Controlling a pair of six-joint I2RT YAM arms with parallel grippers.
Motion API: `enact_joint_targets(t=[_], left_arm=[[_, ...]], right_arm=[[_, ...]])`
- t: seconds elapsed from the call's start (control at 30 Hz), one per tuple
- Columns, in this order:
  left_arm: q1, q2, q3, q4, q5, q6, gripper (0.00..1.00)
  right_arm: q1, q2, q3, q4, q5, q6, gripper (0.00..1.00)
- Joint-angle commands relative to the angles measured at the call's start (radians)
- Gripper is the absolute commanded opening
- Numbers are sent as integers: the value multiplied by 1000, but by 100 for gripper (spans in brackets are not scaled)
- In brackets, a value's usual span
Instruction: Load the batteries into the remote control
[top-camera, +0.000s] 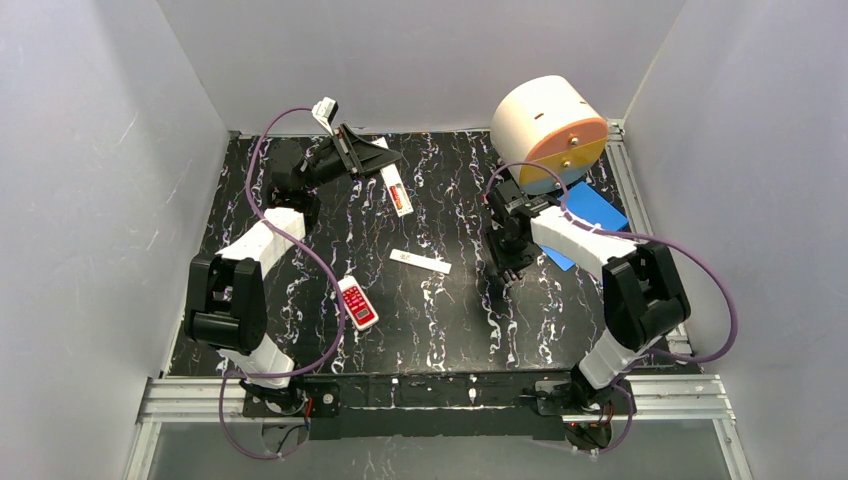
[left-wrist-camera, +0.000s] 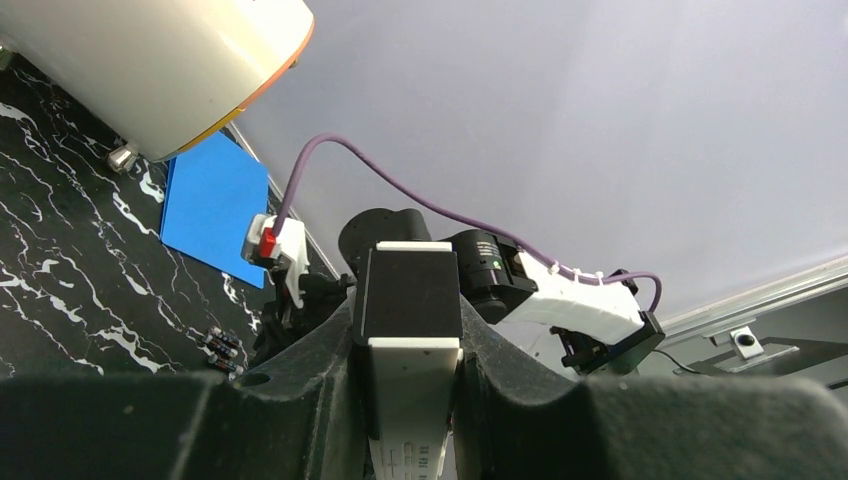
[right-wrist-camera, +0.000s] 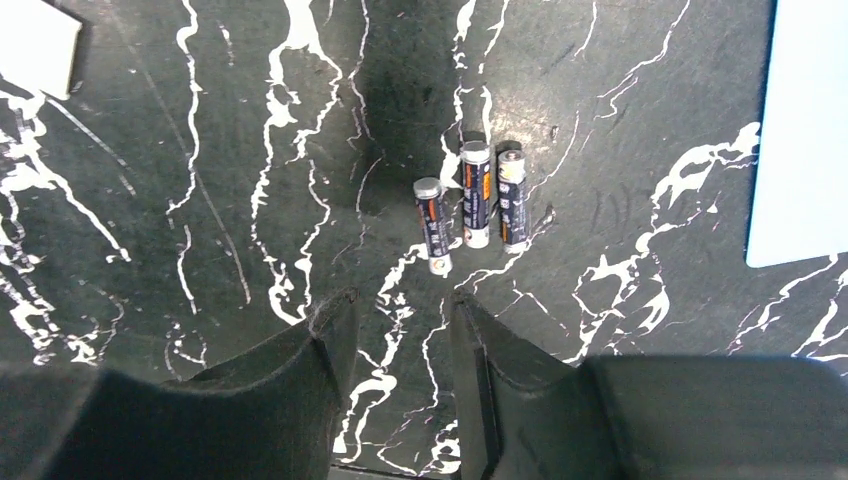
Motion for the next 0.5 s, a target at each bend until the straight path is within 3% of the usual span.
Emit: enact_joint_targets(t=[0.0,0.47], left_arm=[[-2,-36,21,32,15,5,0],[-2,-19,32,32,7,5,0]], right_arm=[[-2,41,9,-14,42,-33,46],[-2,133,4,44,22,-58,40]])
